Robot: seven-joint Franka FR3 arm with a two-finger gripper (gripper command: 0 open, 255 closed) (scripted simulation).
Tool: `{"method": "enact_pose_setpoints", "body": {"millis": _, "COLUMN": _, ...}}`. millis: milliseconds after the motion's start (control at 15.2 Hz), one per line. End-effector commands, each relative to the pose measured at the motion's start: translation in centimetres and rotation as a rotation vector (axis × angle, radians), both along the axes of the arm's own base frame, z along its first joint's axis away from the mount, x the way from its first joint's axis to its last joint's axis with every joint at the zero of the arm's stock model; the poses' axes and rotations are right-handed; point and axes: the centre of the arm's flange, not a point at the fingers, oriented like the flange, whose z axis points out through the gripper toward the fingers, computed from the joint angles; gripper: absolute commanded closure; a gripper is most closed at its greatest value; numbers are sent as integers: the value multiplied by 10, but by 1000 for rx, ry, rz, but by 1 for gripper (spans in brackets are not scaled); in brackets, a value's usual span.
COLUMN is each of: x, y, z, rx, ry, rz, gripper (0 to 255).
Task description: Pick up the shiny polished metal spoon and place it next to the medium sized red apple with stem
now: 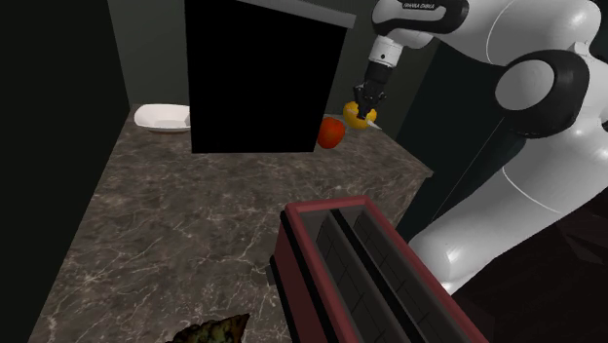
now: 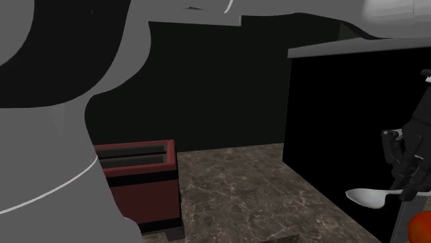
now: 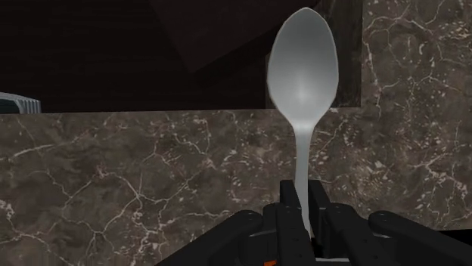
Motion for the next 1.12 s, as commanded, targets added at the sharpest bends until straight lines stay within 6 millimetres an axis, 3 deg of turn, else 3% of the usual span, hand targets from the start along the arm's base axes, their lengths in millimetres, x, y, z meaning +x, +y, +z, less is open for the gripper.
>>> {"method": "enact_pose_setpoints", "body": {"millis": 0, "x": -6, "y": -25, "z": -1, "rx": 0, "ry": 0, "rz": 1, "gripper": 255}}
{"method": "enact_pose_setpoints", "body": {"millis": 198, "x": -10, "y": -60, "z": -1, "rx": 0, "ry": 0, "rz": 1, "gripper": 255}}
{"method": "enact_pose_setpoints", "body": {"millis": 1056, "x": -10, "y": -60, "z": -69, "rx": 0, "ry": 0, "rz": 1, "gripper": 255}}
